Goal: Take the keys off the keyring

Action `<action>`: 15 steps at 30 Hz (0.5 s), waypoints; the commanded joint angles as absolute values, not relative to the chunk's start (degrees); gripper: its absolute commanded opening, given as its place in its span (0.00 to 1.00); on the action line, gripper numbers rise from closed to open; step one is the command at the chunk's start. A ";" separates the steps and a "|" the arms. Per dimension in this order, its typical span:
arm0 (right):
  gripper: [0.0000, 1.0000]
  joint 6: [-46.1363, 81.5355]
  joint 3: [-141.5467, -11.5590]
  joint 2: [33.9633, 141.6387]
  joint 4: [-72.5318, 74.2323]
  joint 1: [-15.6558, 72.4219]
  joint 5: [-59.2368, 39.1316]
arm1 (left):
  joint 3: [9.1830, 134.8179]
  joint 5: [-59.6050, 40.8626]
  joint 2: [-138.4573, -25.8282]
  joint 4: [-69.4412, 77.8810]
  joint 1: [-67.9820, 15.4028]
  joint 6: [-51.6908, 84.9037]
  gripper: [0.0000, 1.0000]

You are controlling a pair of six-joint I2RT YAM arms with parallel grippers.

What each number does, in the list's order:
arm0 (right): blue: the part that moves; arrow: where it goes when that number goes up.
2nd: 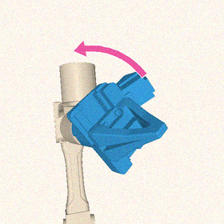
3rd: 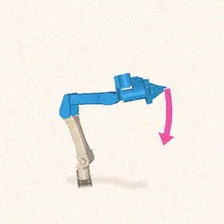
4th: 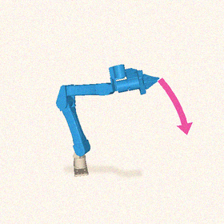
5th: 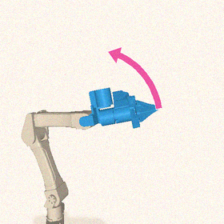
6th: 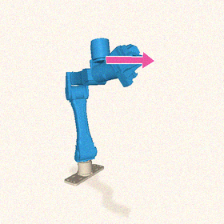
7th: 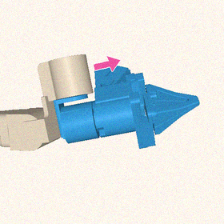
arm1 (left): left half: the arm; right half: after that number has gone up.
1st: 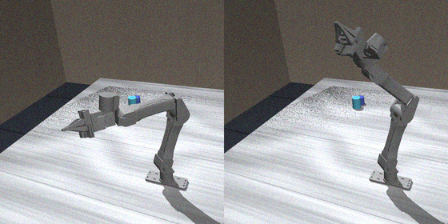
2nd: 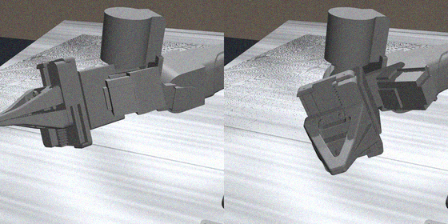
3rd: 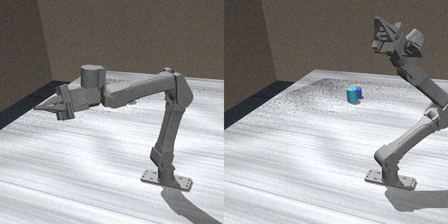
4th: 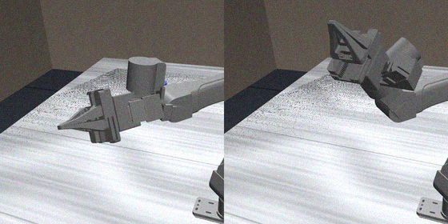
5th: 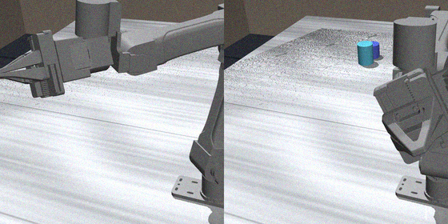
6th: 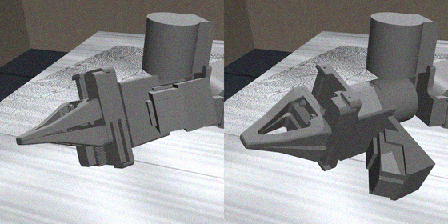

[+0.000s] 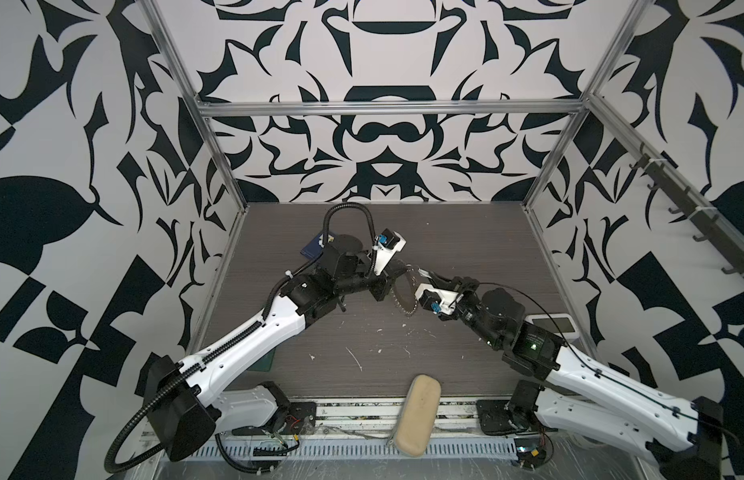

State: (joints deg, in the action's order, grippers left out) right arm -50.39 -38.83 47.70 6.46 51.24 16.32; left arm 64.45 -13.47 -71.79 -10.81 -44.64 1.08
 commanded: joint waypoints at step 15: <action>0.00 -55.72 -50.92 51.59 12.40 50.30 13.12 | 71.50 -17.13 -78.57 -24.11 -38.14 16.09 0.00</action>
